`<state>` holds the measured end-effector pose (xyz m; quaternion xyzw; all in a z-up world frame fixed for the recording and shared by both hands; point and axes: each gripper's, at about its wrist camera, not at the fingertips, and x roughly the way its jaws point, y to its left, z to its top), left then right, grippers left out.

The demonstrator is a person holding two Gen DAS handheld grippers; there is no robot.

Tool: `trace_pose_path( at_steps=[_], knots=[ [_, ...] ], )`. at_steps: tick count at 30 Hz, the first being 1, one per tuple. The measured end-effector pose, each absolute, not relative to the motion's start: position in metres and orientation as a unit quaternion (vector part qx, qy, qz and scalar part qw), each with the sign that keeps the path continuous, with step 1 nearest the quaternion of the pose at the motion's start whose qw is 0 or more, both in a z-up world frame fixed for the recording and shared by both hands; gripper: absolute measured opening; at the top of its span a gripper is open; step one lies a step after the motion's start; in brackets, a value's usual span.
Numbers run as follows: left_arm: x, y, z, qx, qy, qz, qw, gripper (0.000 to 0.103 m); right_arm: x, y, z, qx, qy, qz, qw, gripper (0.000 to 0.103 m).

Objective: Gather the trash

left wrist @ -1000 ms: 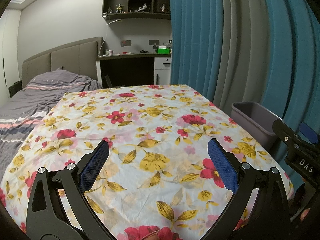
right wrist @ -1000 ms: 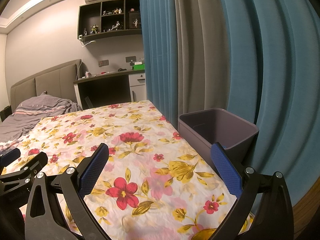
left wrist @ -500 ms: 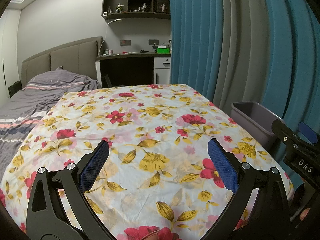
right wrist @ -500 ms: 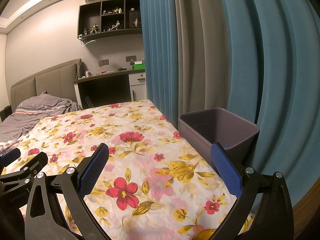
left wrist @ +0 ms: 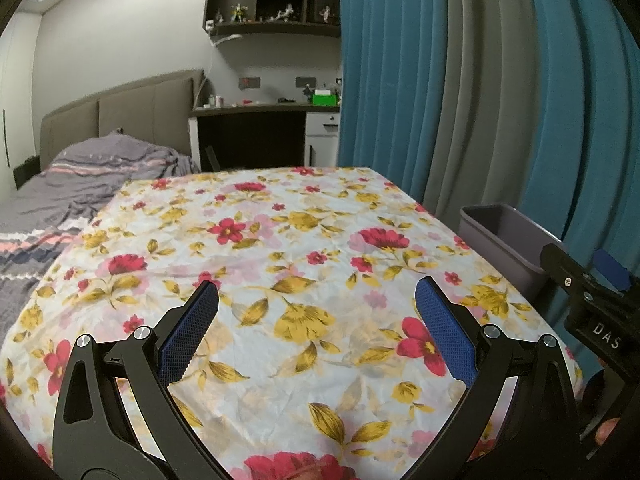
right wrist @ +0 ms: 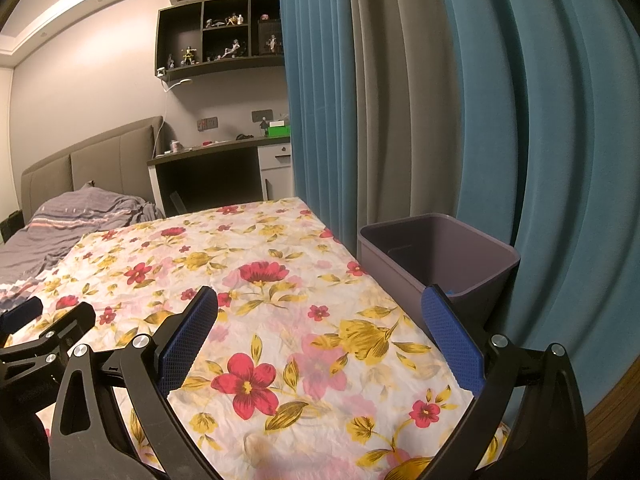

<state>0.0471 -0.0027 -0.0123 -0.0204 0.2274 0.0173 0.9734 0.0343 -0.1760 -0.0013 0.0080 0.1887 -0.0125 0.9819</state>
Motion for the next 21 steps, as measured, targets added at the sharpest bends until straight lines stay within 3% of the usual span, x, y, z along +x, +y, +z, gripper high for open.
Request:
trace_pose_path(
  at_steps=[3, 5, 7, 12, 17, 21],
  knots=[
    [0.045, -0.002, -0.012, -0.014, 0.221, 0.021, 0.975, 0.095, 0.035, -0.175, -0.002, 0.008, 0.190, -0.013, 0.982, 0.097],
    [0.046, 0.000, -0.010, -0.009, 0.218, 0.024, 0.976, 0.081, 0.035, -0.173, -0.002, 0.010, 0.192, -0.014, 0.981, 0.097],
    [0.045, 0.000, -0.011, -0.002, 0.219, 0.025, 0.975, 0.080, 0.036, -0.172, -0.003, 0.010, 0.194, -0.015, 0.981, 0.097],
    [0.044, -0.001, -0.011, -0.002, 0.219, 0.016, 0.976, 0.081, 0.036, -0.175, -0.004, 0.012, 0.194, -0.015, 0.981, 0.097],
    [0.043, 0.006, -0.010, -0.023, 0.220, 0.009, 0.975, 0.095, 0.036, -0.176, -0.003, 0.012, 0.195, -0.016, 0.981, 0.097],
    [0.044, 0.009, -0.012, -0.026, 0.230, 0.009, 0.973, 0.097, 0.036, -0.175, -0.004, 0.013, 0.195, -0.015, 0.981, 0.097]
  ],
)
